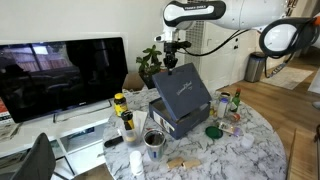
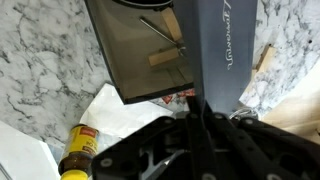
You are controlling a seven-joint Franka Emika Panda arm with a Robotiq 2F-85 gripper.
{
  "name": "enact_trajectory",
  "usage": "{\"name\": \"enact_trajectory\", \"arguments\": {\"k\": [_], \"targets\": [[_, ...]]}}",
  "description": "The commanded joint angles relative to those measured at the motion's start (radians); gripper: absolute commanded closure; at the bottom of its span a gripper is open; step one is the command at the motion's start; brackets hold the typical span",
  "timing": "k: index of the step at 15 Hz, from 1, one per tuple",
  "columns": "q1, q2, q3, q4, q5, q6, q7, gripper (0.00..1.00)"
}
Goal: Pick up the blue box lid and place it on the blue box
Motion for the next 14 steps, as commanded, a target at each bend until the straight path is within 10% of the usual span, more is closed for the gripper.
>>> {"name": "enact_trajectory", "arguments": {"k": [1,12,14], "targets": [[0.000,0.038,0.005,0.050,-0.001,-0.004,-0.028,0.99],[0.002,0.065,0.001,0.069,-0.005,0.028,-0.033,0.99],[0.001,0.069,0.003,0.071,-0.002,0.035,-0.029,0.71]]}}
